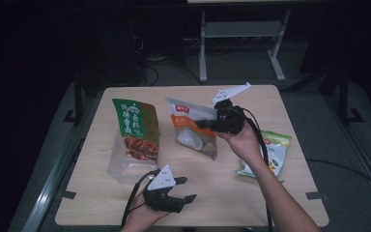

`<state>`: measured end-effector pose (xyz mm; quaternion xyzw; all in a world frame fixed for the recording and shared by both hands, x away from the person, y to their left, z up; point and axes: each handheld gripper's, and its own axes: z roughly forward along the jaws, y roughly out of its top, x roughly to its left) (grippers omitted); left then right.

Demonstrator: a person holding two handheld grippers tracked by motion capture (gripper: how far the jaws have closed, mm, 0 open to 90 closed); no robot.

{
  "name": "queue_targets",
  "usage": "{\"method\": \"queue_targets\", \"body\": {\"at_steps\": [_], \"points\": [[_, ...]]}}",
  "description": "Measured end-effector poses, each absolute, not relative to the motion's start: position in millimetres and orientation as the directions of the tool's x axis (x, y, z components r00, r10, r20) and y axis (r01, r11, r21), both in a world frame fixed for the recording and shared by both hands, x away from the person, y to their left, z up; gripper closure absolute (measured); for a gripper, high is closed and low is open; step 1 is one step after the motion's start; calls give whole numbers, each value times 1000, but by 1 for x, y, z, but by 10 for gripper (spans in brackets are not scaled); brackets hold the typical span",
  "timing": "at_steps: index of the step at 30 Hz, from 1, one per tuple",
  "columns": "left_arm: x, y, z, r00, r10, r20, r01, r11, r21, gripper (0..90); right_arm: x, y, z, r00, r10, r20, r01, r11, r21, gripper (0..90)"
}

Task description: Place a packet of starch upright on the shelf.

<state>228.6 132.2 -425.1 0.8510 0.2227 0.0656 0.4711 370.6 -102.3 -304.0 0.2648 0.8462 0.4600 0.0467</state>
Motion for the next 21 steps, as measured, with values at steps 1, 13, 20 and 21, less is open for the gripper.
{"method": "queue_targets", "body": {"at_steps": [1,13,20,21], "points": [[227,133,-426,892,441,-103,320,-454,831,361,373,-100,-303,-857,491,158,400,438,805,897],[226,138,-425,895,436,-92,304,-446,842,335,402,-52,-290,-876,455,159,369,422,828,898],[224,139,-423,899,430,-83,290,-443,848,335,420,-24,-293,-890,418,182,360,399,843,897],[224,139,-423,900,428,-84,290,-443,849,334,422,-21,-295,-892,410,190,361,392,846,897]]}}
